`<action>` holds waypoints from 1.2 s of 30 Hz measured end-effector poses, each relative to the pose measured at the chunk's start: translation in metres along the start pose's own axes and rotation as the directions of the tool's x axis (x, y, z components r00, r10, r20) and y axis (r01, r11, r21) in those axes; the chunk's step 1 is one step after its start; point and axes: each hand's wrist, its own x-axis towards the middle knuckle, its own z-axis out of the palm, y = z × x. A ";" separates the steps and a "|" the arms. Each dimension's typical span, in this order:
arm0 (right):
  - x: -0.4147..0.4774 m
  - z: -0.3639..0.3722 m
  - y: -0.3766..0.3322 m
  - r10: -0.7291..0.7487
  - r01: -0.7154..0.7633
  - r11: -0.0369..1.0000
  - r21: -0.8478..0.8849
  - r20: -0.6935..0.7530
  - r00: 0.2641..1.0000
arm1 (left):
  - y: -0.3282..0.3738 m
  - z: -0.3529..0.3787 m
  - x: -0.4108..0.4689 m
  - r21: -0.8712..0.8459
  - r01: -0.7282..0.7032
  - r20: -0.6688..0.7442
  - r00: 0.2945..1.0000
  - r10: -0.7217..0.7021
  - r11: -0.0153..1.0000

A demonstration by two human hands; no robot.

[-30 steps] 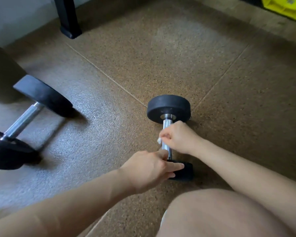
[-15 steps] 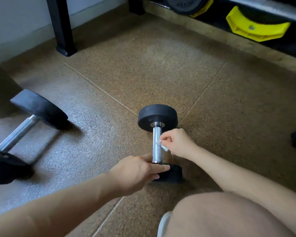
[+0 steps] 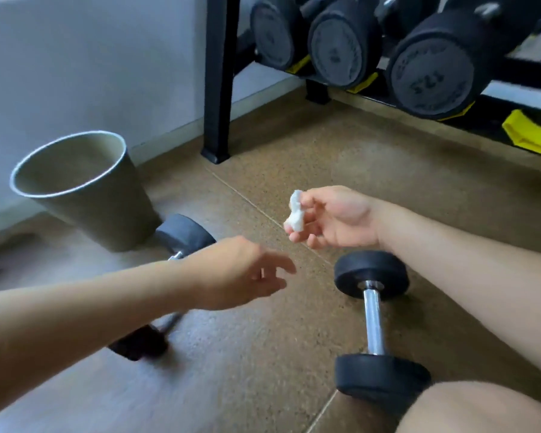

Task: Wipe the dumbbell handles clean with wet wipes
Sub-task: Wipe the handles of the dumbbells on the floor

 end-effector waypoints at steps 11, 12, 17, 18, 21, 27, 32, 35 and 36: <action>0.083 0.161 -0.031 -0.068 0.076 0.969 -0.233 0.044 0.997 | -0.103 -0.020 -0.093 -0.978 -0.094 -0.197 0.725 -0.660 0.188; 0.091 0.169 -0.030 -0.073 0.070 0.942 -0.327 0.004 0.997 | -0.112 -0.018 -0.100 -0.976 -0.079 -0.200 0.695 -0.690 0.203; 0.123 0.200 -0.027 -0.082 0.115 0.718 -0.687 0.081 0.993 | -0.156 -0.002 -0.128 -0.954 0.113 -0.141 0.646 -0.750 0.276; 0.131 0.205 -0.024 -0.121 0.142 0.668 -0.730 0.082 0.989 | -0.164 0.001 -0.133 -0.952 0.141 -0.115 0.657 -0.745 0.272; 0.157 0.216 -0.003 -0.244 0.164 0.652 -0.740 0.000 0.970 | -0.199 0.017 -0.149 -0.767 0.375 -0.151 0.683 -0.715 0.521; 0.187 0.191 0.070 -0.184 -0.060 0.733 -0.677 -0.282 0.942 | -0.258 0.088 -0.171 -0.381 0.730 0.101 0.643 -0.759 0.567; 0.198 0.193 0.111 -0.212 0.006 0.936 -0.351 -0.550 0.808 | -0.248 0.107 -0.170 -0.235 0.731 -0.032 0.653 -0.756 0.641; 0.209 0.201 0.140 -0.203 0.014 0.958 -0.288 -0.639 0.742 | -0.230 0.108 -0.169 -0.059 0.729 -0.106 0.675 -0.730 0.682; 0.213 0.202 0.148 -0.220 0.011 0.952 -0.306 -0.658 0.720 | -0.224 0.109 -0.168 0.006 0.725 -0.118 0.684 -0.720 0.689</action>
